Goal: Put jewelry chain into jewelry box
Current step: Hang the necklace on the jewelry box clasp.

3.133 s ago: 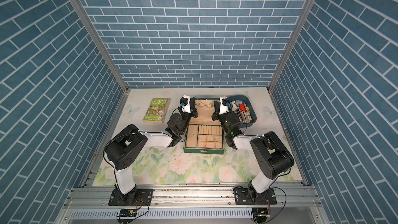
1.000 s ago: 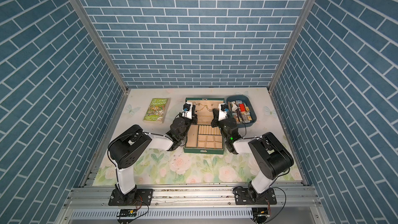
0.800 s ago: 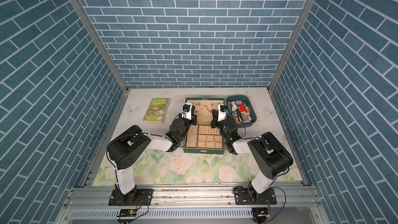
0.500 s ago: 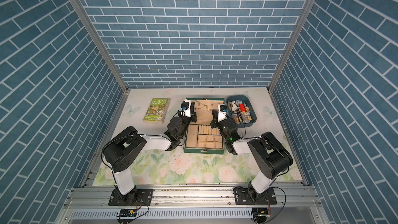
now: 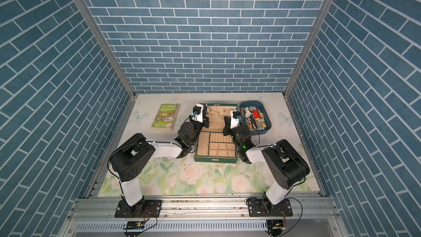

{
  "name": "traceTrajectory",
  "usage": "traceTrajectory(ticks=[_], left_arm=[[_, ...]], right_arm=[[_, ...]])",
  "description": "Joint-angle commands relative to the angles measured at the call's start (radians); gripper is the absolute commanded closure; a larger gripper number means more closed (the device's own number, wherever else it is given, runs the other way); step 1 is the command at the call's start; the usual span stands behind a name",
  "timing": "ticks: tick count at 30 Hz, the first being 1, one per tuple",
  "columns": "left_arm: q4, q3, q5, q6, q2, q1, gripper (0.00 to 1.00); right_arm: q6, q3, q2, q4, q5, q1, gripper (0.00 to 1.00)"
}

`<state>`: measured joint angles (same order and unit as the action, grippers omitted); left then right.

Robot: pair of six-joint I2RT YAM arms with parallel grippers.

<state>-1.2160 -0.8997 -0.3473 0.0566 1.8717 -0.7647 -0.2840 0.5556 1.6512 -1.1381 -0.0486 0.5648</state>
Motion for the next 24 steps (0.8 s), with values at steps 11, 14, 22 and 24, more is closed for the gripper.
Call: traceTrajectory(ticks=[11, 14, 22, 24], left_arm=[[-0.002, 0.078, 0.006, -0.039, 0.004, -0.022, 1.0], [-0.004, 0.088, 0.01, -0.046, 0.009, -0.026, 1.0], [-0.005, 0.083, 0.0, -0.049, 0.019, -0.028, 1.0], [-0.005, 0.081, -0.002, -0.045, 0.018, -0.028, 1.0]], right_arm=[[-0.016, 0.0, 0.015, -0.018, -0.019, 0.004, 1.0], [-0.017, 0.003, 0.017, -0.011, -0.016, 0.004, 1.0], [-0.028, 0.004, 0.027, 0.009, -0.014, 0.004, 1.0], [-0.034, 0.007, 0.031, 0.013, -0.011, 0.004, 1.0]])
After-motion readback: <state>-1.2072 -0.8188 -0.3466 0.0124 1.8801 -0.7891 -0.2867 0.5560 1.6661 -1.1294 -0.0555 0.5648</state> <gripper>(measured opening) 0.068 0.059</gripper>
